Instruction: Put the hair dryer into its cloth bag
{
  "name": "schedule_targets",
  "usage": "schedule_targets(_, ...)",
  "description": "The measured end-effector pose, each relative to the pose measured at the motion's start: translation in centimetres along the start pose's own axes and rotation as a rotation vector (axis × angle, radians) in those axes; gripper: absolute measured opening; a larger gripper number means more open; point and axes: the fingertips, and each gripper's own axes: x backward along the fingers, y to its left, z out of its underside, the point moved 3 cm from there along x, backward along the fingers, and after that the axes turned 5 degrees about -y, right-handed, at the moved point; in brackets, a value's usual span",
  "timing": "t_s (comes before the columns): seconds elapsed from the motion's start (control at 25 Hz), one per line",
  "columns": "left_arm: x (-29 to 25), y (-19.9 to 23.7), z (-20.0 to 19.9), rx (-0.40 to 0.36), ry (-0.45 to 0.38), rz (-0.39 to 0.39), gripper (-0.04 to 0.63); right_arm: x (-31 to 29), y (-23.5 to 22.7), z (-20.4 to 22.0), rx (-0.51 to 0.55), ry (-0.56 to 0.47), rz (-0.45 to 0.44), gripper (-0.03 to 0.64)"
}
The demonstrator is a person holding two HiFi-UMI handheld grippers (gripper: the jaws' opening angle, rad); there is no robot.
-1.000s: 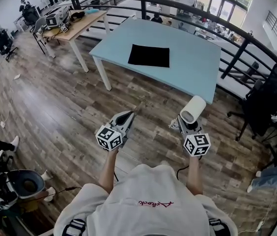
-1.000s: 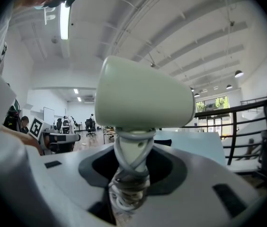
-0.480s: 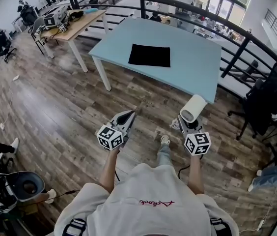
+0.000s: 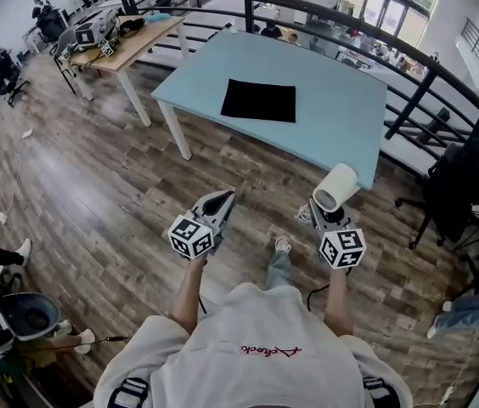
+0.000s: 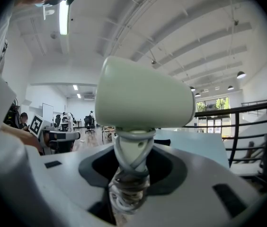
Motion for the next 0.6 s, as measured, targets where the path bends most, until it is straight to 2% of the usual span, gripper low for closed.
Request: schedule_targets(0.6,-8.8,4.5,-0.5,0.007,0.014,-0.016,0.009,-7.4,-6.8,-0.5,-0.019,0.019,-0.014,0.169)
